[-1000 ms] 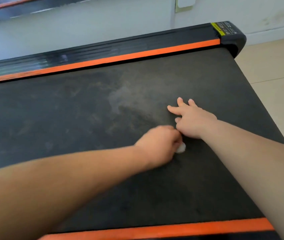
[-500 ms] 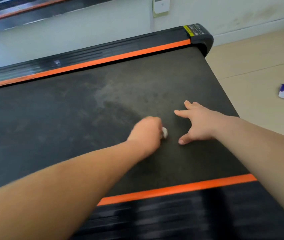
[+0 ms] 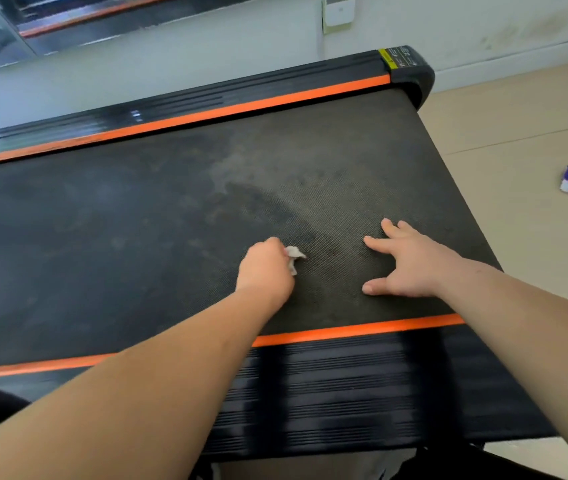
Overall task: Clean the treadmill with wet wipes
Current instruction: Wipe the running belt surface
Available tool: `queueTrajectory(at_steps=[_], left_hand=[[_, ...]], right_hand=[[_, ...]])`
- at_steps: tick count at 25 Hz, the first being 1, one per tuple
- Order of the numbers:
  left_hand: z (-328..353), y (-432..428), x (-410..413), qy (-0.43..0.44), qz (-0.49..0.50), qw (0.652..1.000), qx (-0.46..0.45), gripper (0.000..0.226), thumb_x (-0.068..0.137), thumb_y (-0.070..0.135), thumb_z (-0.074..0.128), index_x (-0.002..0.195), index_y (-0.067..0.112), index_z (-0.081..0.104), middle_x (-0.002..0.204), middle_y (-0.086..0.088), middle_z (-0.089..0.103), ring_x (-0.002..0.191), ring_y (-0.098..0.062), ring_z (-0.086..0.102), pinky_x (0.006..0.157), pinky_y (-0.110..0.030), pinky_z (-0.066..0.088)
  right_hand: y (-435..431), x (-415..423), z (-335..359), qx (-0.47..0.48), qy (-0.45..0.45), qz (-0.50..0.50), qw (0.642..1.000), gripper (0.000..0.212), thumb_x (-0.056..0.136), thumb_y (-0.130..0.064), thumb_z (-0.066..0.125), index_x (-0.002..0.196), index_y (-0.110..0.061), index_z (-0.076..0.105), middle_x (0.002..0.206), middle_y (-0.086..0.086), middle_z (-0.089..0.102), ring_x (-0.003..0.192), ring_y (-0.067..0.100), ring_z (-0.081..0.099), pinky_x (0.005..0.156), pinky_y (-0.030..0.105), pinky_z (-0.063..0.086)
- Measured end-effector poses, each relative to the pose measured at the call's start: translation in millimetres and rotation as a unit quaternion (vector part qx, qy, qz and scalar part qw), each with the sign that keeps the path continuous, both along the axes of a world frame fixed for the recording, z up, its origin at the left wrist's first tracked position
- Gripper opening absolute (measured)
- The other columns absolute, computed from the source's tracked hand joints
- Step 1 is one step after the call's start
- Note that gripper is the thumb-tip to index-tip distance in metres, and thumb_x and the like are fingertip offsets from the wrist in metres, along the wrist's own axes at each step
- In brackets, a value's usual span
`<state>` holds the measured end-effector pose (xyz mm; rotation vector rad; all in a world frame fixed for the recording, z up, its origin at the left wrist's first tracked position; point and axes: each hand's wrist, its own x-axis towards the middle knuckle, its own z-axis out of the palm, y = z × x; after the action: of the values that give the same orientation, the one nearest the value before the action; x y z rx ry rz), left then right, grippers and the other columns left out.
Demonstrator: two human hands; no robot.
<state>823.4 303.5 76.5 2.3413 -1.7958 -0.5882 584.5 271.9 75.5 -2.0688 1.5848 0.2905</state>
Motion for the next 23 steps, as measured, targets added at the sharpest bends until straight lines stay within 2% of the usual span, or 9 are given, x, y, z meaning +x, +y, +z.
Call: queueTrajectory(at_steps=[1, 3, 6, 9, 12, 15, 17, 20, 23], left_hand=[[0, 7, 2, 0.007, 0.038, 0.999, -0.001, 0.016, 0.096, 0.014, 0.056, 0.109, 0.008, 0.064, 0.111, -0.012, 0.066, 0.105, -0.032, 0.062, 0.085, -0.037, 0.051], [1, 23, -11, 0.031, 0.032, 0.999, 0.024, 0.014, 0.094, 0.01, 0.057, 0.103, 0.01, 0.067, 0.11, -0.011, 0.068, 0.104, -0.03, 0.064, 0.086, -0.036, 0.054], [3, 37, -35, 0.033, -0.093, 0.993, 0.065, 0.011, 0.093, 0.01, 0.058, 0.095, 0.018, 0.066, 0.111, -0.008, 0.067, 0.103, -0.031, 0.064, 0.085, -0.036, 0.054], [2, 27, -19, -0.026, -0.144, 0.987, 0.06, 0.015, 0.094, 0.014, 0.058, 0.106, 0.017, 0.066, 0.11, -0.007, 0.063, 0.104, -0.032, 0.062, 0.085, -0.039, 0.053], [5, 24, 22, -0.086, -0.055, 0.994, 0.04, 0.013, 0.092, 0.012, 0.057, 0.105, 0.013, 0.059, 0.109, -0.008, 0.059, 0.106, -0.035, 0.06, 0.084, -0.041, 0.05], [7, 43, 36, -0.083, 0.035, 0.995, 0.051, 0.018, 0.094, 0.01, 0.055, 0.11, 0.012, 0.062, 0.113, -0.011, 0.063, 0.108, -0.034, 0.061, 0.079, -0.033, 0.045], [8, 54, 10, -0.023, -0.001, 0.998, 0.062, 0.023, 0.093, 0.01, 0.055, 0.109, 0.018, 0.069, 0.111, -0.008, 0.068, 0.106, -0.031, 0.064, 0.079, -0.029, 0.047], [6, 59, -28, 0.057, -0.123, 0.986, 0.093, 0.012, 0.092, 0.019, 0.06, 0.096, 0.022, 0.071, 0.105, -0.002, 0.071, 0.101, -0.025, 0.066, 0.082, -0.028, 0.051], [3, 45, -18, 0.003, -0.128, 0.991, 0.037, 0.012, 0.095, 0.022, 0.059, 0.103, 0.018, 0.067, 0.109, -0.004, 0.066, 0.105, -0.026, 0.061, 0.088, -0.035, 0.05]], right_hand=[[-1, 3, -3, 0.0, 0.006, 0.006, 1.0, 0.099, 0.079, -0.072, 0.068, 0.16, -0.043, 0.019, 0.172, -0.002, -0.006, 0.158, 0.023, -0.007, 0.126, 0.052, 0.011], [-5, 4, -8, 0.011, 0.013, -0.003, 1.0, 0.098, 0.08, -0.074, 0.066, 0.16, -0.044, 0.018, 0.172, -0.002, -0.008, 0.158, 0.028, -0.008, 0.126, 0.056, 0.011], [-12, 3, -13, 0.029, 0.006, -0.027, 0.999, 0.101, 0.075, -0.075, 0.071, 0.158, -0.05, 0.018, 0.171, -0.006, -0.008, 0.158, 0.032, -0.005, 0.124, 0.06, 0.017], [-11, 2, -13, 0.033, 0.007, -0.037, 0.999, 0.1, 0.076, -0.071, 0.073, 0.158, -0.05, 0.02, 0.171, -0.007, -0.007, 0.158, 0.032, -0.004, 0.124, 0.06, 0.017], [-5, 3, -5, 0.024, 0.005, -0.027, 0.999, 0.095, 0.082, -0.066, 0.072, 0.159, -0.046, 0.019, 0.172, -0.005, -0.008, 0.158, 0.03, -0.006, 0.126, 0.056, 0.013], [-2, 5, -1, 0.011, 0.009, -0.018, 1.0, 0.094, 0.084, -0.065, 0.071, 0.16, -0.043, 0.02, 0.172, -0.003, -0.007, 0.158, 0.027, -0.006, 0.126, 0.054, 0.01], [-2, 7, -2, 0.012, 0.01, -0.027, 1.0, 0.095, 0.082, -0.064, 0.073, 0.16, -0.044, 0.021, 0.172, -0.003, -0.006, 0.158, 0.028, -0.005, 0.125, 0.054, 0.011], [-3, 9, -3, 0.013, 0.003, -0.024, 1.0, 0.097, 0.079, -0.066, 0.075, 0.159, -0.043, 0.024, 0.172, -0.003, -0.004, 0.158, 0.026, -0.006, 0.126, 0.055, 0.011], [-3, 8, -2, 0.01, -0.005, -0.029, 1.0, 0.097, 0.08, -0.066, 0.074, 0.159, -0.044, 0.024, 0.172, -0.004, -0.004, 0.158, 0.026, -0.006, 0.126, 0.054, 0.011]])
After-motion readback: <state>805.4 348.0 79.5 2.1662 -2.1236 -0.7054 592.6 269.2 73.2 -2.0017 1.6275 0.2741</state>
